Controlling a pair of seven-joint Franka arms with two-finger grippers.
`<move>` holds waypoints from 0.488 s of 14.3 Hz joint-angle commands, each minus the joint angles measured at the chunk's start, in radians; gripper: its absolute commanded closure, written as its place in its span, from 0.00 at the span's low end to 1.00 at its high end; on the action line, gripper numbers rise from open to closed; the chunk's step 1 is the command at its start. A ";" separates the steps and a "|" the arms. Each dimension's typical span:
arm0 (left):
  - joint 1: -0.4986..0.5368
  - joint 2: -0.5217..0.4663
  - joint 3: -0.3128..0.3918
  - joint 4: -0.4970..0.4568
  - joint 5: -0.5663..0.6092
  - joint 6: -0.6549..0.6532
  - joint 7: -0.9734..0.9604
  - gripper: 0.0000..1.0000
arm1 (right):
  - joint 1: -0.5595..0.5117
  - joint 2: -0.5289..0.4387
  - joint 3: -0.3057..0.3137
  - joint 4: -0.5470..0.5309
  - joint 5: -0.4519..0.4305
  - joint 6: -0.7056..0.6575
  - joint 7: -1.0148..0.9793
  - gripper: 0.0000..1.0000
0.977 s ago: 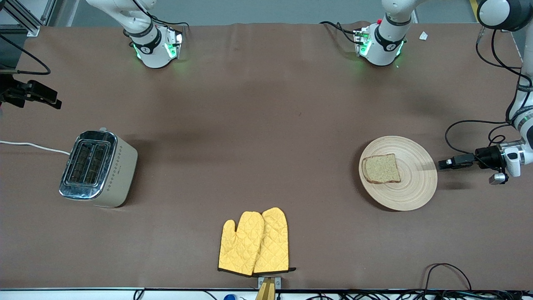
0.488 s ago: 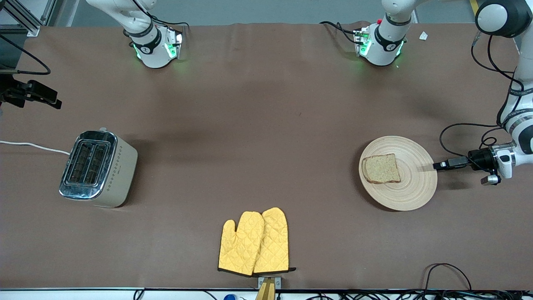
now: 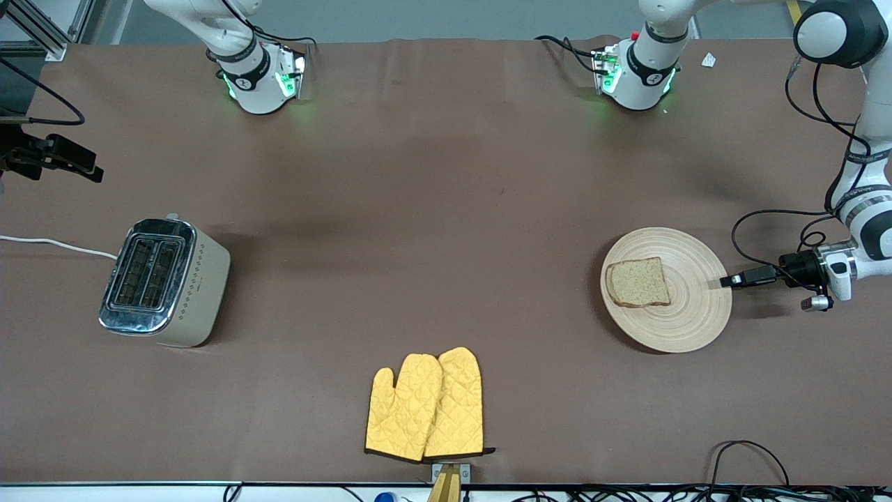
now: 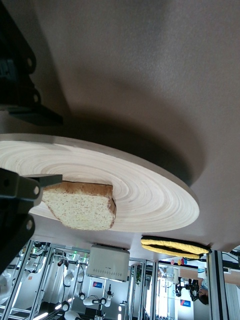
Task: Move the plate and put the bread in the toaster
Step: 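Grip the wooden plate rim with the left gripper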
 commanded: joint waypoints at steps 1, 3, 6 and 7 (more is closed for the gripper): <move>-0.006 0.014 -0.001 0.014 -0.019 0.011 0.000 0.61 | -0.007 0.003 0.003 0.012 0.002 -0.010 -0.005 0.00; -0.011 0.020 -0.001 0.024 -0.019 0.011 0.000 0.65 | -0.006 0.003 0.003 0.012 0.002 -0.010 -0.005 0.00; -0.017 0.026 -0.001 0.024 -0.018 0.011 -0.004 0.73 | -0.006 0.003 0.003 0.012 0.002 -0.010 -0.005 0.00; -0.017 0.027 -0.001 0.024 -0.018 0.011 -0.004 0.75 | -0.007 0.003 0.003 0.012 0.002 -0.010 -0.005 0.00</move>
